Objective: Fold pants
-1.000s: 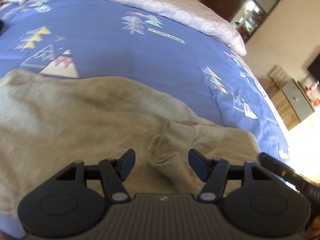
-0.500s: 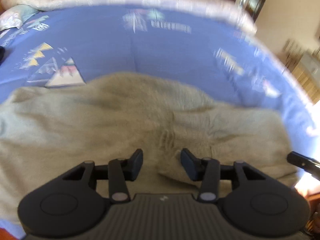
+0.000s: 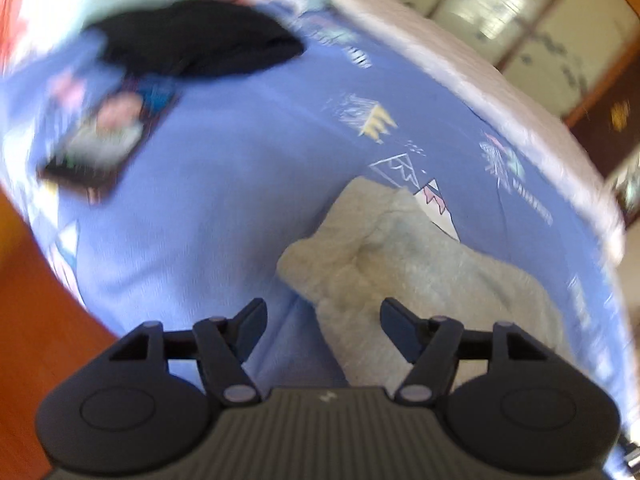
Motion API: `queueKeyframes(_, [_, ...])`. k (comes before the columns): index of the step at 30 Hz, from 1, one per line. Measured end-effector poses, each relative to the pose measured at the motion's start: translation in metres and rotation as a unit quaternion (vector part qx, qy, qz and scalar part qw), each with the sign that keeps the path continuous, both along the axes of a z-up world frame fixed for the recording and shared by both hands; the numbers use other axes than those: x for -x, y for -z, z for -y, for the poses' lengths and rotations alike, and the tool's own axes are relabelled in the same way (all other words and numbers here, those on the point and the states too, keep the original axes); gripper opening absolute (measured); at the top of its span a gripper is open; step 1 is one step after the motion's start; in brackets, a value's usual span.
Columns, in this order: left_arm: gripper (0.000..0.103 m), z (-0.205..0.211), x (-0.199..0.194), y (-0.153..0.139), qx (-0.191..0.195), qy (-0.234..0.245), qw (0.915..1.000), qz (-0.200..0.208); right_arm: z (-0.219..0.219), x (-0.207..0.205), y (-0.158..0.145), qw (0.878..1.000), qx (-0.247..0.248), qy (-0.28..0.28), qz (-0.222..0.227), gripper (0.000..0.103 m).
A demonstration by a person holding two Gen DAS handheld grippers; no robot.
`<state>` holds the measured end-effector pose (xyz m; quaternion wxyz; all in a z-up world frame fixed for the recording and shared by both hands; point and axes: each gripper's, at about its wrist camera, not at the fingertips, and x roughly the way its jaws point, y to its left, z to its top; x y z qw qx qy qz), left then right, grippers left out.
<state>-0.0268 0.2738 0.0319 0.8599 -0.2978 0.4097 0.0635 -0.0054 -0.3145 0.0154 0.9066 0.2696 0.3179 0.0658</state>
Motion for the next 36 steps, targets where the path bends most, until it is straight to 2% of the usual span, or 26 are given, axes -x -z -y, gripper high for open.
queueKeyframes(1, [0.064, -0.005, -0.002, 0.005, 0.02, 0.001, 0.9998, -0.002, -0.002, 0.0, -0.001, 1.0, 0.004, 0.003, -0.003, 0.039])
queueKeyframes(2, [0.061, -0.005, -0.006, 0.009, 0.025, 0.005, 0.9997, -0.005, -0.002, 0.0, -0.001, 1.0, 0.006, 0.009, -0.005, 0.039])
queueKeyframes(3, [0.062, -0.003, -0.012, 0.013, 0.007, 0.01, 0.9998, -0.015, -0.001, 0.002, -0.002, 1.0, 0.008, 0.019, -0.006, 0.039])
queueKeyframes(5, [0.061, 0.005, -0.023, 0.02, -0.055, 0.019, 0.9973, -0.045, 0.008, 0.007, 0.001, 0.999, 0.014, 0.048, -0.01, 0.039])
queueKeyframes(9, [0.062, 0.03, -0.03, 0.008, -0.142, 0.042, 0.9874, -0.055, 0.031, 0.019, 0.012, 0.994, -0.004, 0.101, -0.035, 0.043])
queueKeyframes(11, [0.058, 0.029, -0.024, -0.005, -0.143, 0.034, 0.9884, -0.04, 0.037, 0.026, 0.016, 0.993, -0.014, 0.109, -0.044, 0.044])
queueKeyframes(13, [0.059, 0.021, -0.018, -0.023, -0.133, 0.012, 0.991, -0.011, 0.041, 0.029, 0.022, 0.993, -0.028, 0.104, -0.053, 0.054])
queueKeyframes(15, [0.059, 0.016, -0.017, -0.041, -0.129, -0.011, 0.9916, 0.012, 0.043, 0.029, 0.033, 0.992, -0.05, 0.093, -0.075, 0.055])
queueKeyframes(17, [0.059, 0.023, -0.019, -0.058, -0.113, -0.004, 0.9929, 0.037, 0.042, 0.027, 0.041, 0.991, -0.08, 0.072, -0.086, 0.047])
queueKeyframes(18, [0.06, 0.032, -0.021, -0.064, -0.103, 0.015, 0.9934, 0.048, 0.037, 0.026, 0.041, 0.991, -0.079, 0.059, -0.091, 0.021])
queueKeyframes(19, [0.061, 0.044, -0.027, -0.069, -0.091, 0.043, 0.9933, 0.057, 0.032, 0.023, 0.039, 0.991, -0.075, 0.051, -0.097, 0.016])
queueKeyframes(21, [0.062, 0.078, -0.038, -0.074, -0.074, 0.108, 0.9893, 0.064, 0.02, 0.024, 0.027, 0.994, -0.065, 0.037, -0.08, 0.013])
queueKeyframes(24, [0.064, 0.147, -0.059, -0.079, -0.071, 0.211, 0.9725, 0.066, -0.012, 0.029, -0.005, 0.999, -0.04, -0.026, -0.02, 0.012])
queueKeyframes(26, [0.068, 0.194, -0.07, -0.08, -0.063, 0.28, 0.9557, 0.065, -0.044, 0.03, -0.024, 0.997, 0.008, -0.074, 0.017, 0.012])
queueKeyframes(27, [0.076, 0.217, -0.075, -0.081, -0.058, 0.315, 0.9447, 0.068, -0.06, 0.032, -0.03, 0.994, 0.03, -0.096, 0.031, 0.012])
queueKeyframes(28, [0.08, 0.241, -0.076, -0.082, -0.065, 0.342, 0.9348, 0.071, -0.076, 0.033, -0.033, 0.991, 0.054, -0.117, 0.043, 0.012])
queueKeyframes(31, [0.091, 0.297, -0.085, -0.078, -0.119, 0.397, 0.9077, 0.068, -0.115, 0.036, -0.037, 0.977, 0.128, -0.156, 0.071, 0.011])
queueKeyframes(32, [0.092, 0.311, -0.09, -0.073, -0.138, 0.408, 0.9006, 0.058, -0.123, 0.036, -0.038, 0.974, 0.14, -0.162, 0.077, 0.011])
queueKeyframes(33, [0.091, 0.321, -0.094, -0.066, -0.149, 0.412, 0.8979, 0.046, -0.128, 0.037, -0.038, 0.972, 0.146, -0.166, 0.081, 0.011])
queueKeyframes(34, [0.088, 0.327, -0.099, -0.058, -0.149, 0.416, 0.8967, 0.03, -0.129, 0.038, -0.038, 0.971, 0.147, -0.169, 0.085, 0.011])
queueKeyframes(35, [0.075, 0.331, -0.105, -0.051, -0.137, 0.422, 0.896, 0.015, -0.13, 0.039, -0.038, 0.97, 0.147, -0.173, 0.087, 0.011])
queueKeyframes(36, [0.041, 0.335, -0.111, -0.042, -0.117, 0.431, 0.8946, -0.005, -0.131, 0.04, -0.038, 0.969, 0.149, -0.178, 0.088, 0.011])
